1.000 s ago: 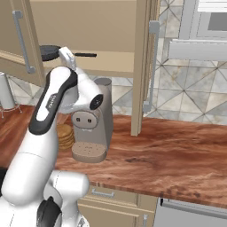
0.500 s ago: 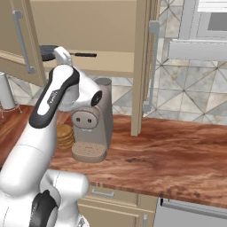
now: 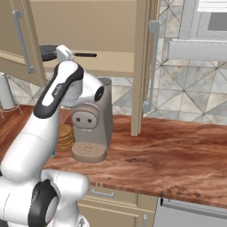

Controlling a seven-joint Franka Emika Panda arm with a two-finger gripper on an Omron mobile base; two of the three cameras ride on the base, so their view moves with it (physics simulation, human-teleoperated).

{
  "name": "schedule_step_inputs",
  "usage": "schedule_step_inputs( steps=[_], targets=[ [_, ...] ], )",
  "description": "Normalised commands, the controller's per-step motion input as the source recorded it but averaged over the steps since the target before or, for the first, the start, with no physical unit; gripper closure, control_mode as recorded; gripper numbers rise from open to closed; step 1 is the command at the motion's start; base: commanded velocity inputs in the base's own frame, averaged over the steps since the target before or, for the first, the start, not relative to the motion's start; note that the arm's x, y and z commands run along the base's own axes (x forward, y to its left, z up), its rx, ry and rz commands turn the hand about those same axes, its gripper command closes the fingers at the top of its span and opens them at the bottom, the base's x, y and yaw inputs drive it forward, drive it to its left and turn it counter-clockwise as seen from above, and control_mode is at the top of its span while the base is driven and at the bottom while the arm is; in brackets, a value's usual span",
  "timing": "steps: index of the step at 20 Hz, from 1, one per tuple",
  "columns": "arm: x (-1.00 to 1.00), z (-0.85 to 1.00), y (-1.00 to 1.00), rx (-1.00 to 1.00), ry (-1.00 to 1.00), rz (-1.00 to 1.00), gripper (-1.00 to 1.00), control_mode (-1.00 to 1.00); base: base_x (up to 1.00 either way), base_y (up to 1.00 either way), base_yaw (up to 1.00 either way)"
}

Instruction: Pick the pan from the cabinet and place it on the stove. Then turn on the stove burner for the pan.

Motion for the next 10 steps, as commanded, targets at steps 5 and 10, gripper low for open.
schedule_step_inputs(
  steps=[5,10],
  targets=[
    [0.10,0.00,0.02,0.00,0.02,0.08,-1.00,-1.00,0.00,0.00,0.00],
    [0.00,0.00,0.22,0.00,0.00,0.09,-1.00,-1.00,0.00,0.00,0.00]
  ],
)
